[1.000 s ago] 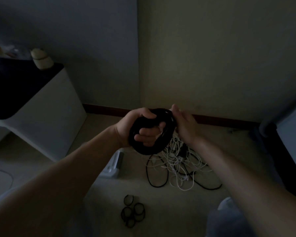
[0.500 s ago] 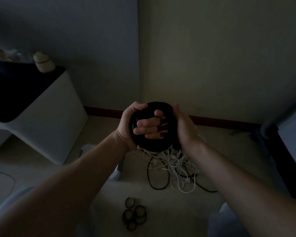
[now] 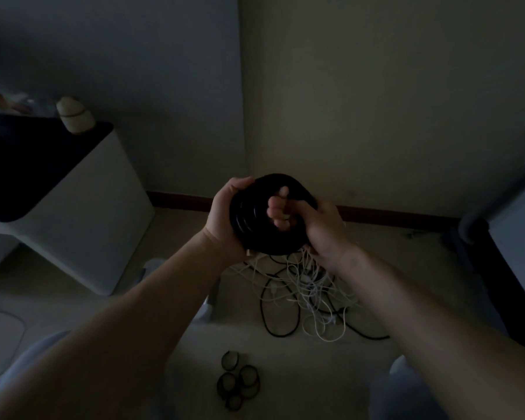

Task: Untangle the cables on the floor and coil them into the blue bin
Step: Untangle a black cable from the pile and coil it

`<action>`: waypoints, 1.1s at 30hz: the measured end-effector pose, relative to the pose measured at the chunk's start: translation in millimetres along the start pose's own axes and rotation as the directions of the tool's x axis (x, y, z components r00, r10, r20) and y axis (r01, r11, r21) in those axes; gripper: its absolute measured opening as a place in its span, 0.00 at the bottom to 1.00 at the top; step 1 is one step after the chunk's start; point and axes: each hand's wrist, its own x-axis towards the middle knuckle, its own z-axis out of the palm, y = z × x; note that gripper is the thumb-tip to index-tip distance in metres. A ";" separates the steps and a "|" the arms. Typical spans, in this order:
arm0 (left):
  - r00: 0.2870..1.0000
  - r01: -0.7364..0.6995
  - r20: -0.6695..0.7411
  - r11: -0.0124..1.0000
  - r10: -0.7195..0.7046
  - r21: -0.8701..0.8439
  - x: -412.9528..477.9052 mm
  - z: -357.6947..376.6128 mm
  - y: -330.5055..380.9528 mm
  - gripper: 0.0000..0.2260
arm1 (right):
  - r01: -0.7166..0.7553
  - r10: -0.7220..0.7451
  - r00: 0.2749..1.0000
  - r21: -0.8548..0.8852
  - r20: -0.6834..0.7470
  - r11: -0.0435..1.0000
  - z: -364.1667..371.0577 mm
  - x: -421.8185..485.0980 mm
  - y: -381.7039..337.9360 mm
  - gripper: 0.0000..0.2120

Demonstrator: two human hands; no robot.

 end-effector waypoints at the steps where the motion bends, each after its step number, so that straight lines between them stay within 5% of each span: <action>1: 0.998 0.008 -0.065 1.000 -0.006 0.023 -1.5 2.2 1.1 0.23 | 0.011 -0.011 1.000 -0.007 0.015 1.000 -1.4 -0.6 -1.5 0.10; 6: 0.931 -0.028 -0.354 0.986 0.087 0.166 -3.9 3.8 4.0 0.22 | 0.058 -0.126 0.980 -0.378 -0.156 0.924 -6.6 3.6 2.4 0.09; 11: 0.816 0.026 -0.552 0.942 0.173 0.333 1.5 -3.8 3.9 0.19 | 0.014 -0.146 0.968 -0.534 -0.206 0.846 -12.6 9.0 8.5 0.11; 16: 0.774 0.188 -0.552 0.721 0.309 0.667 -7.1 -7.6 1.6 0.18 | 0.016 -0.156 0.976 -0.672 -0.149 0.741 -12.6 10.0 13.1 0.10; 22: 0.801 0.216 -0.560 0.770 0.213 0.601 -21.2 -5.3 7.4 0.09 | -0.043 -0.007 0.997 -0.607 -0.079 0.793 -7.3 12.4 13.4 0.10; 26: 0.781 0.260 -0.554 0.658 0.287 0.707 -29.1 -11.2 4.0 0.06 | -0.034 0.028 0.999 -0.584 -0.020 0.811 -3.3 10.9 19.5 0.08; 31: 0.732 0.293 -0.585 0.615 0.348 0.732 -39.6 -20.0 -11.0 0.03 | -0.117 0.260 0.964 -0.787 0.056 0.605 -2.2 8.7 36.5 0.29; 33: 0.734 0.228 -0.595 0.706 0.328 0.670 -42.1 -20.0 -18.8 0.05 | -0.088 0.234 0.968 -0.756 0.088 0.649 -3.3 6.1 46.0 0.31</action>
